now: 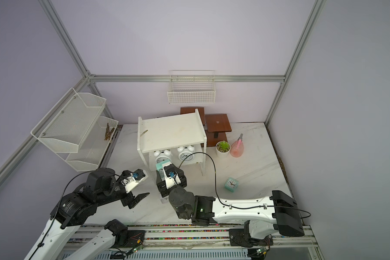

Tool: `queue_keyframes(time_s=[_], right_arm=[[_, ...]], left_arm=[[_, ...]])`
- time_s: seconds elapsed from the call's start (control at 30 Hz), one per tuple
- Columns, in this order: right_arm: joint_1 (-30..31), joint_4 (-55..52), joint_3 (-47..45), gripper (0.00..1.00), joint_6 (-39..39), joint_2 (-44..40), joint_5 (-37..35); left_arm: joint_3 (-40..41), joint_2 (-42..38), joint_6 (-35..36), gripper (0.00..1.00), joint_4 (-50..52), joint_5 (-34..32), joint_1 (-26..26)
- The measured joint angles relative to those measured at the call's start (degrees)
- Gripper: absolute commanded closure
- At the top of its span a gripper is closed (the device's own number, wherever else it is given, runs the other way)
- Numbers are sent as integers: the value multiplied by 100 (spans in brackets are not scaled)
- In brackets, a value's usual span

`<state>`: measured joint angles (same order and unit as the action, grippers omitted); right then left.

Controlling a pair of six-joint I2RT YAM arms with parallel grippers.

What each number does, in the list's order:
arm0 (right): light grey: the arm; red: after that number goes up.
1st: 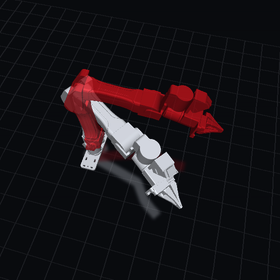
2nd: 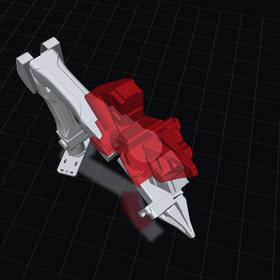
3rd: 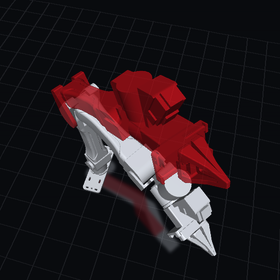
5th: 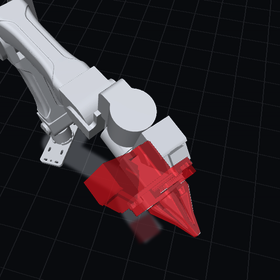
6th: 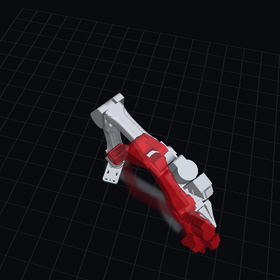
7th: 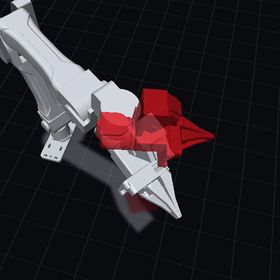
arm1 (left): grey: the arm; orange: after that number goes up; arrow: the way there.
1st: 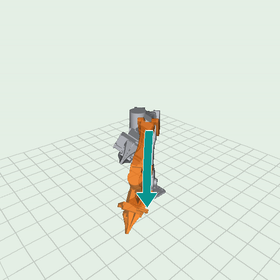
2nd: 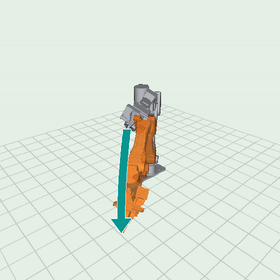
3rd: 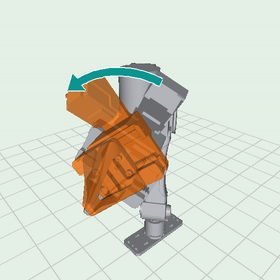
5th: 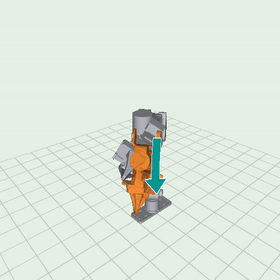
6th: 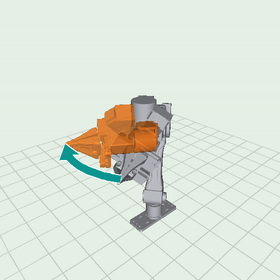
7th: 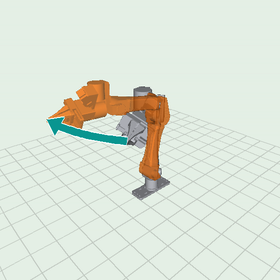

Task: Place the alarm clocks on the shelf by style
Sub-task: Place the alarm on the shelf.

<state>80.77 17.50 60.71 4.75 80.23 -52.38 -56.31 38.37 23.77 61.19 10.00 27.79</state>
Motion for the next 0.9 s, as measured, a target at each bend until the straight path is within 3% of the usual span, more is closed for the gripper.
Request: queue_keyframes(time_s=[0.43, 0.9], right_arm=[[-404, -946, 2087, 52, 146, 581, -7], [-922, -614, 3067, 52, -479, 2065, -81]], left_arm=[[938, -98, 138, 6, -472, 81, 0], [1287, -153, 243, 4, -695, 428, 0]])
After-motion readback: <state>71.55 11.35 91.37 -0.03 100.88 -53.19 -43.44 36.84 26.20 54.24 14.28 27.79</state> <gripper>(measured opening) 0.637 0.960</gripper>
